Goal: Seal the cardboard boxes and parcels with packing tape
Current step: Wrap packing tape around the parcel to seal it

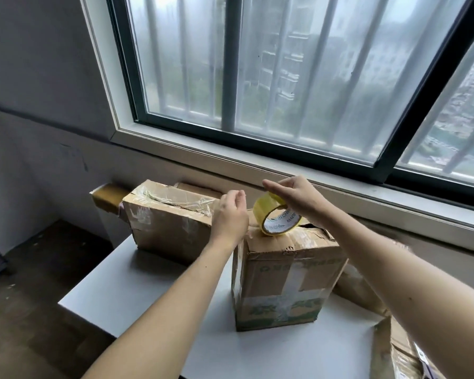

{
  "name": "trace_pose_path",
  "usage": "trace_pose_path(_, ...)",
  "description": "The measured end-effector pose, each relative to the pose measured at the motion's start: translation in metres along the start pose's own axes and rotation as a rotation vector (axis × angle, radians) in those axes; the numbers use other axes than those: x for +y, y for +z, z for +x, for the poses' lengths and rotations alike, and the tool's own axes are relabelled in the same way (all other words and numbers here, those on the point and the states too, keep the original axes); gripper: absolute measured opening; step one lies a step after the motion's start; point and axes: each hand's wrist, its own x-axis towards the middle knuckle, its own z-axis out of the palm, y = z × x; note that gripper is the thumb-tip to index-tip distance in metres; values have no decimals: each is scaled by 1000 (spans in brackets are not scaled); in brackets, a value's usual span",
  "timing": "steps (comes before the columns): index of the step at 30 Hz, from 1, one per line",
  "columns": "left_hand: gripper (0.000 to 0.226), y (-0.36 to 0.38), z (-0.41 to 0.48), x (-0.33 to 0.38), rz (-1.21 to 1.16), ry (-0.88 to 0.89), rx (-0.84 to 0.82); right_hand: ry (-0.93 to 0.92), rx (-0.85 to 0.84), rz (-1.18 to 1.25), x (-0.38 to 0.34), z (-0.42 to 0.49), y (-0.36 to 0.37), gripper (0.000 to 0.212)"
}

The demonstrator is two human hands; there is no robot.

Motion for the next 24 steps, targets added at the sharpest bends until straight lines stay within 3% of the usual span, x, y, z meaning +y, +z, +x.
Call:
trace_pose_path(3,48,14,13,1,133,-72,-169,128,84,323,13,-7,2,53)
trace_pose_path(6,46,24,15,-13,230,-99,-174,318,118,608,23,-18,8,36)
trace_pose_path(8,44,26,18,-16,248,-108,-180,350,139,723,22,-19,13,32)
trace_pose_path(10,35,25,17,-11,279,-96,-186,237,162,577,15,-14,9,31)
trace_pose_path(14,45,24,15,-7,348,-99,-206,-86,132,-81,-11,-5,-32,59)
trace_pose_path(17,48,22,13,-7,370,-42,-199,-145,131,-544,0,-12,-70,52)
trace_pose_path(20,48,22,14,-8,449,5,-189,-143,69,-564,28,-30,-74,52)
trace_pose_path(24,52,31,16,16,616,129,-135,-132,133,-478,39,-33,-73,49)
